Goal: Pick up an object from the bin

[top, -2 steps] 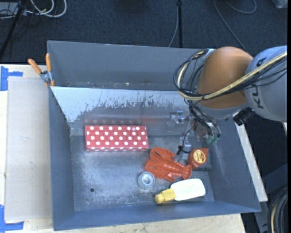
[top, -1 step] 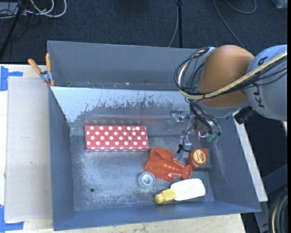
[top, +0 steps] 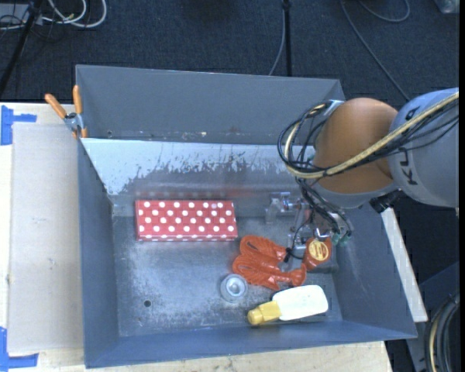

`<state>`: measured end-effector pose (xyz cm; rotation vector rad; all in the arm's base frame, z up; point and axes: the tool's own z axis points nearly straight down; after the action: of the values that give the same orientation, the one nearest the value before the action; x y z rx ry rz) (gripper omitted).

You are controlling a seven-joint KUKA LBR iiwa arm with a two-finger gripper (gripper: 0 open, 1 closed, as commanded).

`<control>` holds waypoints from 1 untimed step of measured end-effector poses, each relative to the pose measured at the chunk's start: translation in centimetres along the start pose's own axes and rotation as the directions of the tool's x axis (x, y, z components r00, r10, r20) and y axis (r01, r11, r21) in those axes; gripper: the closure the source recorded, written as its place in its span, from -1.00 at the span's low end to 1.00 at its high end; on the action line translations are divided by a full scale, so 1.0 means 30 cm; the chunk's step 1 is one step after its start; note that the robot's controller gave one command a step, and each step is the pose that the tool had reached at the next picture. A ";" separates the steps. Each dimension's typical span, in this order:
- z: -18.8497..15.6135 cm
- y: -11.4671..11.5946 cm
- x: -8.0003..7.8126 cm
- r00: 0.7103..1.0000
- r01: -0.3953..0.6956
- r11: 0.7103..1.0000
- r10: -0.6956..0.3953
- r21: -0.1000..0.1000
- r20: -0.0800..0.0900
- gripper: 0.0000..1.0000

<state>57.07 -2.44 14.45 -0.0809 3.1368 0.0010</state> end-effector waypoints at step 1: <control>0.239 -0.078 0.167 0.962 0.273 0.962 -0.273 0.000 0.001 1.00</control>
Offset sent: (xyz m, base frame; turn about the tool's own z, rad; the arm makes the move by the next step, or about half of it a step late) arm 0.0000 0.0000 0.0000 0.0000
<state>52.22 -5.02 7.27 -0.5119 3.0946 0.0006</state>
